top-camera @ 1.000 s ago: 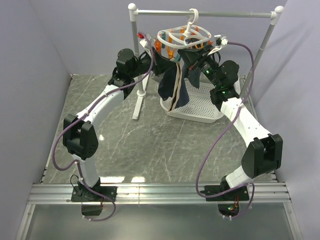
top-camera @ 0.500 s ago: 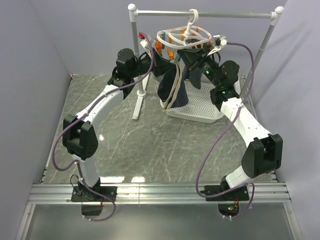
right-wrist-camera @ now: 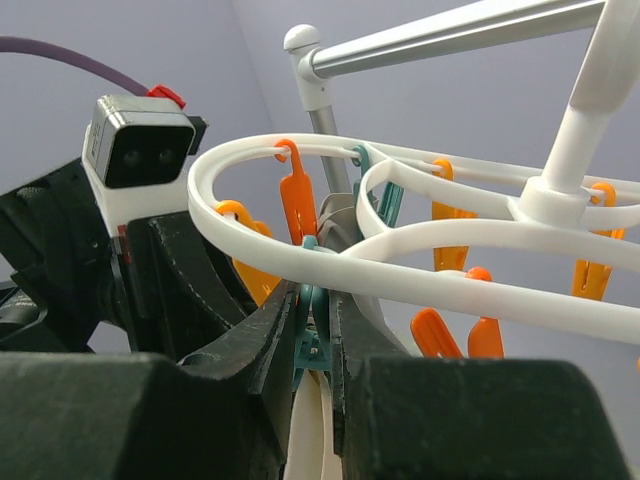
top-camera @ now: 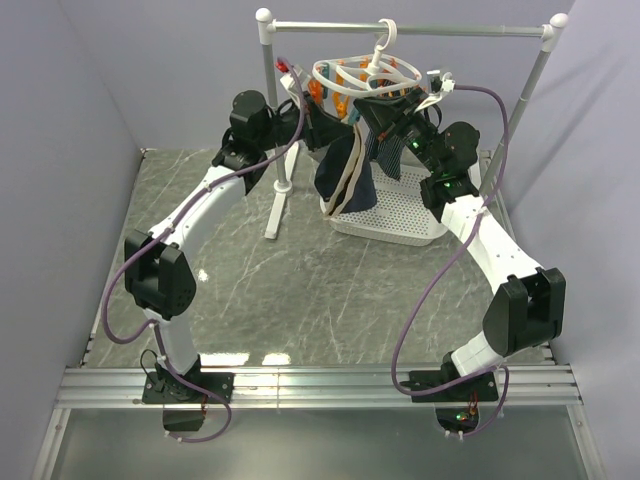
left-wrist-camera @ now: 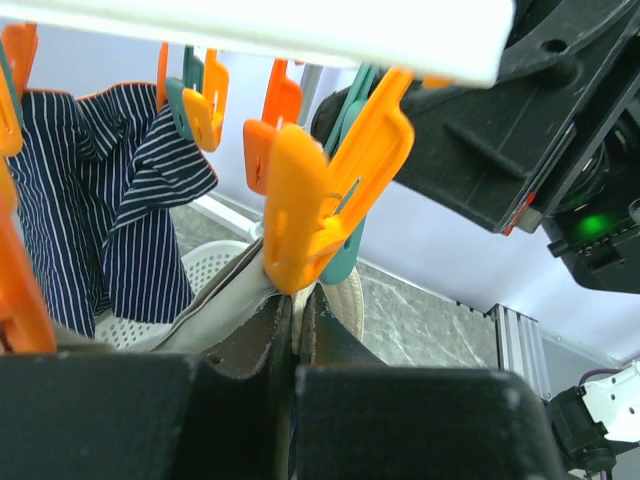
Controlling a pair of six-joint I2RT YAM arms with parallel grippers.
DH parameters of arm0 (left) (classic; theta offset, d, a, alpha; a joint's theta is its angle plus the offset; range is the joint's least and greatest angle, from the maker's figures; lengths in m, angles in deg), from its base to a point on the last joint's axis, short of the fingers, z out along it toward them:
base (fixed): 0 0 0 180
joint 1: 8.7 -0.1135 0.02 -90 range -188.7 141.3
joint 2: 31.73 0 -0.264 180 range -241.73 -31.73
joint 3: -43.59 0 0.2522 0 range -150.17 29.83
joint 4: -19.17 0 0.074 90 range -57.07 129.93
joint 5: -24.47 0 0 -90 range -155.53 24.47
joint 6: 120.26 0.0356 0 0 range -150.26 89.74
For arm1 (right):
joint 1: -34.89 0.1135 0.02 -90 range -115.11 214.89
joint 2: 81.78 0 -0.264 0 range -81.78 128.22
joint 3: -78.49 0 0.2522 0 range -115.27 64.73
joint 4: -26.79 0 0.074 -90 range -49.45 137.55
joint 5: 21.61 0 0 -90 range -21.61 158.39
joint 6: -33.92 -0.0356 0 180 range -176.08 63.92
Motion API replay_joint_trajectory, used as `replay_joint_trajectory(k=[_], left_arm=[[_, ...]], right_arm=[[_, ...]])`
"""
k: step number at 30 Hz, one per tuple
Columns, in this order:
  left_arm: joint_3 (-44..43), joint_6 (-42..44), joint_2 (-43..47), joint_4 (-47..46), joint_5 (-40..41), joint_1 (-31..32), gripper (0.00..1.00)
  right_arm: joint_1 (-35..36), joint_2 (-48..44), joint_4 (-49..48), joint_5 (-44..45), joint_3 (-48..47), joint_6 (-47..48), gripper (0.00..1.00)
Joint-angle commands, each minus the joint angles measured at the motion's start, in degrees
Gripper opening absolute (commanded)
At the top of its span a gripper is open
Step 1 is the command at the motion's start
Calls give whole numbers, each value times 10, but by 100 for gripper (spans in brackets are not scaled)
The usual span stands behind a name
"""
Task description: Clip the underwear to the hanger
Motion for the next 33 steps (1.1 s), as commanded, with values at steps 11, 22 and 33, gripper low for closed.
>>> replay_joint_trajectory(k=[11,22,33], left_arm=[[-4,-50,11,-70,-29,-7,0],[24,-117,13,-173,-70,-21,0],[23,-151,4,-209,-90,-20,0]], right_arm=[[4,-6,-26,-12,-4,-4,0],[4,-7,-30,-12,1,-2,0],[4,-2,-41,-31,0,-15,0]])
